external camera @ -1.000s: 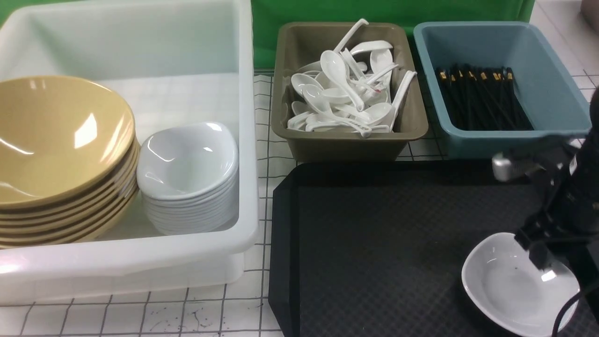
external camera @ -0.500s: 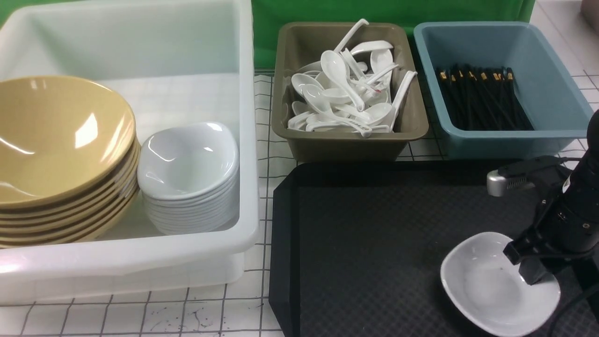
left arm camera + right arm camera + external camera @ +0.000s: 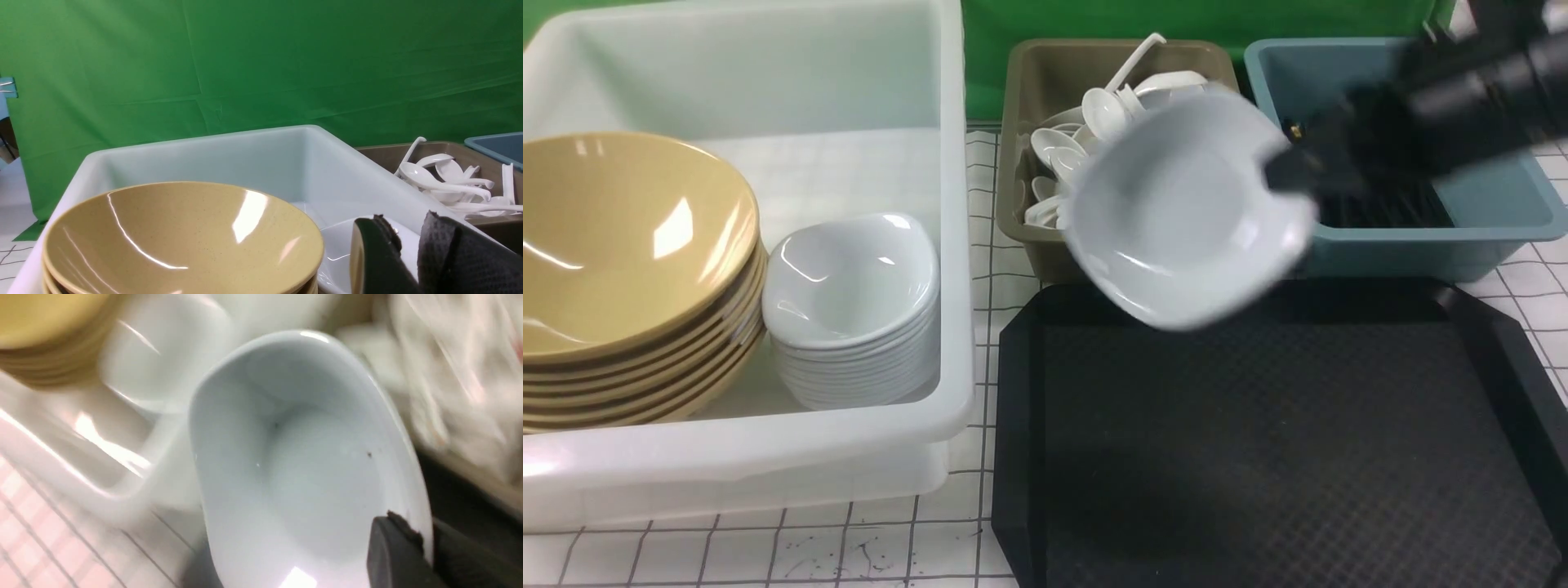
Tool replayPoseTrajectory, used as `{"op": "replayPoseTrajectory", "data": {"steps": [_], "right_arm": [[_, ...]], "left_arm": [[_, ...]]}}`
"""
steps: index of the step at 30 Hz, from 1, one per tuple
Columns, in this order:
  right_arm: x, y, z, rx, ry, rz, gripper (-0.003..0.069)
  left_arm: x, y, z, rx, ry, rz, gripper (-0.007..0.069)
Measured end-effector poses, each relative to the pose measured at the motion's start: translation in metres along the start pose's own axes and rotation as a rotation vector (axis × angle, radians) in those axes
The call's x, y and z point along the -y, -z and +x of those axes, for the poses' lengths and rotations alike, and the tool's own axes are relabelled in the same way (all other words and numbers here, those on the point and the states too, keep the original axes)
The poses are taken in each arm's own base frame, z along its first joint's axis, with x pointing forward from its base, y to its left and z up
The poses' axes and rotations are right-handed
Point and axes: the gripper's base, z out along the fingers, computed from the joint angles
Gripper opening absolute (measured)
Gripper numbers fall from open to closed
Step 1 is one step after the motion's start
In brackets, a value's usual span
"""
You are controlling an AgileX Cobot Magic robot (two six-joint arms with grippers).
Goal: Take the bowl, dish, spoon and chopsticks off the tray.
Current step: Use the right arm to put the plate into the large storage box on the left
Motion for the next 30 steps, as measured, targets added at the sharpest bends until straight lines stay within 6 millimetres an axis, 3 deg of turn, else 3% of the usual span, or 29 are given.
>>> {"op": "replayPoseTrajectory", "data": {"steps": [3,5,8,12,15,20,23,26,27,30], "right_arm": [[-0.025,-0.028,-0.027,0.004,0.035,-0.069,0.0080],[-0.039,-0.073,-0.041,-0.047,0.031,-0.080,0.0080],[-0.044,-0.120,-0.046,-0.108,0.026,-0.052,0.0081],[-0.054,-0.159,-0.054,-0.121,-0.001,-0.045,0.0100],[-0.058,-0.183,-0.058,-0.156,-0.004,-0.046,0.0178],[-0.061,-0.173,-0.069,-0.152,0.046,-0.039,0.0328],[-0.062,-0.142,-0.076,-0.182,0.142,-0.009,0.0360],[-0.061,-0.096,-0.081,-0.203,0.247,0.082,0.0312],[-0.061,-0.090,-0.081,-0.205,0.260,0.095,0.0298],[-0.062,-0.026,-0.076,-0.171,0.320,0.174,0.0144]], "left_arm": [[0.000,0.000,0.000,0.000,0.000,0.000,0.0121],[0.000,0.000,0.000,0.000,0.000,0.000,0.0121],[0.000,0.000,0.000,0.000,0.000,0.000,0.0121],[0.000,0.000,0.000,-0.001,0.000,0.000,0.0121],[0.000,0.000,0.002,-0.017,0.000,0.000,0.0121],[0.000,0.001,0.011,-0.124,0.000,0.001,0.0121],[0.000,0.002,0.021,-0.234,0.014,0.004,0.0121],[0.001,0.004,0.027,-0.302,0.026,0.009,0.0121],[0.001,0.004,0.028,-0.310,0.026,0.009,0.0121],[0.002,0.004,0.030,-0.326,0.031,0.011,0.0121]]}}
